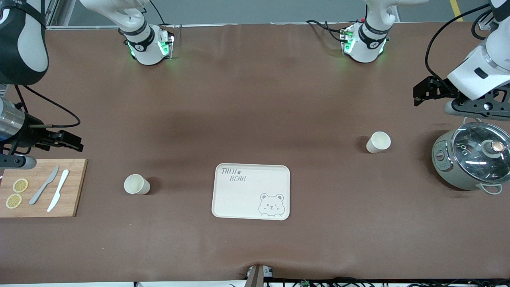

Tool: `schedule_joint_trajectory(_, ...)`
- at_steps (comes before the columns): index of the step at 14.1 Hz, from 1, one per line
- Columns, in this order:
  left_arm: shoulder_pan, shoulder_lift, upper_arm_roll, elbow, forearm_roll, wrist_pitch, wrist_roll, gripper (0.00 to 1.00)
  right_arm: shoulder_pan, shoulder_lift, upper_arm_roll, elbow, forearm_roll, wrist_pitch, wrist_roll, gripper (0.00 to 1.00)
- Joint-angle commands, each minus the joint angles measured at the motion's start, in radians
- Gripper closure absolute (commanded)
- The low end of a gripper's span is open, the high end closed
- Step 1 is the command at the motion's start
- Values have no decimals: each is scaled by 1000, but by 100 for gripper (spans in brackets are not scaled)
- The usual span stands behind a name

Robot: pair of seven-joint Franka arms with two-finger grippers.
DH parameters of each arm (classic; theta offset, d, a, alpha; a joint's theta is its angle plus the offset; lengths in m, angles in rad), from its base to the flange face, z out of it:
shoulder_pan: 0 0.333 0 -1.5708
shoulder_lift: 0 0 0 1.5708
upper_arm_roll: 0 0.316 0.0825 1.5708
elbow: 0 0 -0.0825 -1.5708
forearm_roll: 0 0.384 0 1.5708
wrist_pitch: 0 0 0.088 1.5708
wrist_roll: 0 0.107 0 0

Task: Place white IKEA cup upright on tray with both arms
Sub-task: 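Move the right gripper and the left gripper above the two white cups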

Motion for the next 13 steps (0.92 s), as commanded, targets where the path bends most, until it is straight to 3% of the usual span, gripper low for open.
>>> schedule_joint_trajectory(1, 8, 0, 2, -33, -22, 0, 3, 0, -8, -2, 10, -1, 0, -1, 16, 0)
schedule_joint_trajectory(7, 14, -20, 2, -179, -22, 135, 11, 0, 0, 21, 10, -1, 0, 28, 15, 0)
schedule_joint_trajectory(13, 43, -115, 8, -479, -25, 400, 50, 0, 20, 64, 12, -44, 0, 128, 2, 0)
